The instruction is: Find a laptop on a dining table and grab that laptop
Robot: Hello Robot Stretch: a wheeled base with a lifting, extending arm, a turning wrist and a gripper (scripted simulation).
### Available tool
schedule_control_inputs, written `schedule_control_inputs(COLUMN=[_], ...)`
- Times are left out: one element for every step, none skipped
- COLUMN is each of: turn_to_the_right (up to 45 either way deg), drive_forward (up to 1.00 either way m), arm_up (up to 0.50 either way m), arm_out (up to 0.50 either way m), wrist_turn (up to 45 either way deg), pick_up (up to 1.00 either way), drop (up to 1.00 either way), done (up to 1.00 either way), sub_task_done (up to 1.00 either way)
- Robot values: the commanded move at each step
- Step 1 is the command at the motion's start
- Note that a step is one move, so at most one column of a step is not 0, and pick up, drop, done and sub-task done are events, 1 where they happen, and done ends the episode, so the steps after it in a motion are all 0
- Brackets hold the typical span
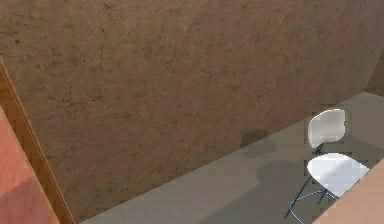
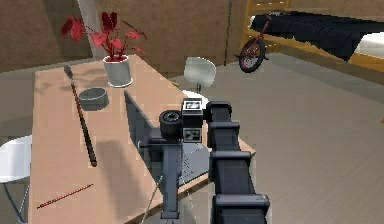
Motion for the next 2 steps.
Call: schedule_control_inputs(turn_to_the_right=[0.0,0.0], drive_forward=[0.0,0.0], arm_up=[0.0,0.0], arm_out=[0.0,0.0], wrist_turn=[45.0,45.0], pick_up=[0.0,0.0], drop=[0.0,0.0], done=[0.0,0.0], sub_task_done=[0.0,0.0])
